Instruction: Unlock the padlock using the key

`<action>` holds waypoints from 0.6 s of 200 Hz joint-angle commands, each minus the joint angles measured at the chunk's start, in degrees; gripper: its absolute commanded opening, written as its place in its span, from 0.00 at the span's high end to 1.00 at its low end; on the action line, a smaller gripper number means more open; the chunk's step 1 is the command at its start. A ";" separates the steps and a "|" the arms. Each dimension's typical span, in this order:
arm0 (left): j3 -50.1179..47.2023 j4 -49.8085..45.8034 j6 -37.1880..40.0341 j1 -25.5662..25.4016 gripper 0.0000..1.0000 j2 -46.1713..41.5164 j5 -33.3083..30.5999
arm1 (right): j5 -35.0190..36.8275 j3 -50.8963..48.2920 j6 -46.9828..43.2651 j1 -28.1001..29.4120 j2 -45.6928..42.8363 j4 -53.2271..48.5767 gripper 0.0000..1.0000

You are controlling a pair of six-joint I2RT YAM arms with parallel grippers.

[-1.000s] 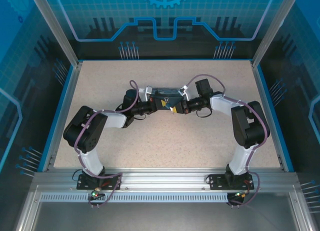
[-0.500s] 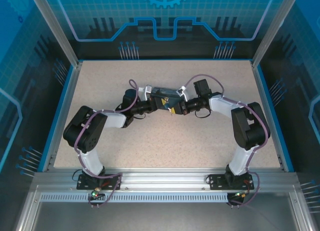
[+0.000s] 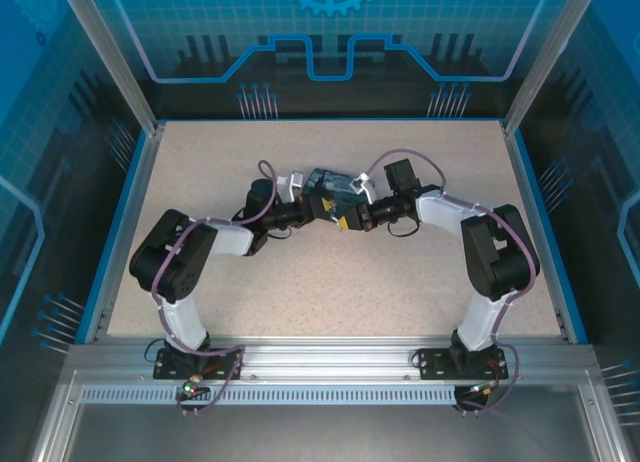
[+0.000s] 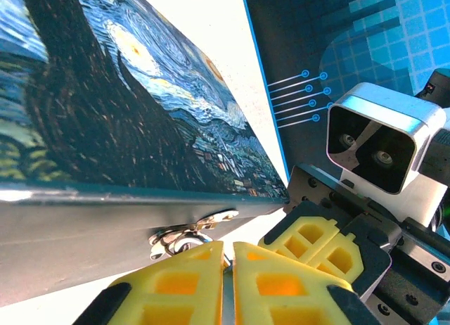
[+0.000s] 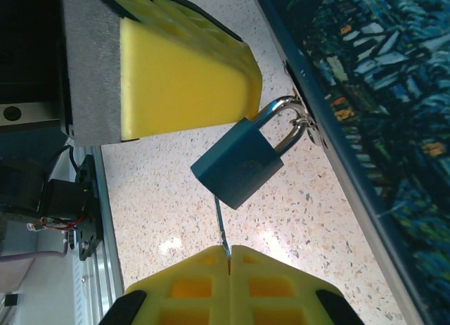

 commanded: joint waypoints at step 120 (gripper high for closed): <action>-4.22 1.87 0.43 -0.27 0.53 3.23 -0.71 | 3.72 0.23 -0.78 2.19 4.95 -0.34 1.00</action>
